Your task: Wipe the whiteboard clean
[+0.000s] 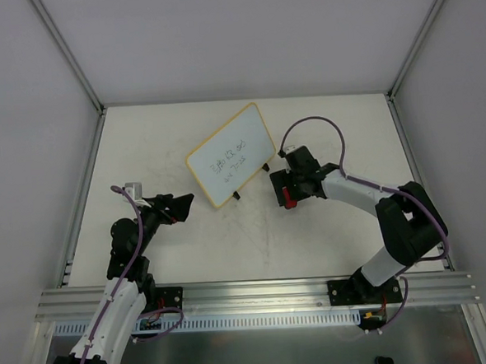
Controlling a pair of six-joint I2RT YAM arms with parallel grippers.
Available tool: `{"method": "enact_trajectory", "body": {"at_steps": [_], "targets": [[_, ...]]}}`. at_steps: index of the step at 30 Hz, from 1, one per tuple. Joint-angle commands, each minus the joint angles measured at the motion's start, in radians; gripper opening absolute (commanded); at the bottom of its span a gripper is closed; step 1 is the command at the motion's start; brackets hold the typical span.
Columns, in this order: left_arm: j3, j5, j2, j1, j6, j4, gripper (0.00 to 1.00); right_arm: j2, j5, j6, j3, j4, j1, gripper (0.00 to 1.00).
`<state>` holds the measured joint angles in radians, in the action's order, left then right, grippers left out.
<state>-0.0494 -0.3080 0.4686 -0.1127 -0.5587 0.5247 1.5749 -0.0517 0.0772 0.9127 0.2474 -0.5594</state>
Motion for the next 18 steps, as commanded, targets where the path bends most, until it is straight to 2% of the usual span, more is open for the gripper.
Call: {"method": "enact_trajectory", "body": {"at_steps": [1, 3, 4, 10, 18], "targets": [[-0.013, 0.003, -0.010, -0.008, 0.017, 0.018, 0.99, 0.008, -0.065, 0.033, 0.044, 0.061, -0.020, 0.91], [-0.015, 0.003, -0.010, -0.008, 0.017, 0.018, 0.99, 0.031, -0.065, 0.030, 0.051, 0.066, -0.022, 0.89], [-0.015, 0.001, -0.010, -0.008, 0.017, 0.018, 0.99, 0.036, -0.062, 0.030, 0.054, 0.066, -0.023, 0.83], [-0.015, -0.002, -0.008, -0.008, 0.017, 0.018, 0.99, 0.057, -0.069, 0.030, 0.069, 0.067, -0.030, 0.70], [-0.018, -0.002, -0.002, -0.008, 0.019, 0.018, 0.99, 0.097, -0.112, 0.047, 0.109, 0.082, -0.066, 0.63]]}}
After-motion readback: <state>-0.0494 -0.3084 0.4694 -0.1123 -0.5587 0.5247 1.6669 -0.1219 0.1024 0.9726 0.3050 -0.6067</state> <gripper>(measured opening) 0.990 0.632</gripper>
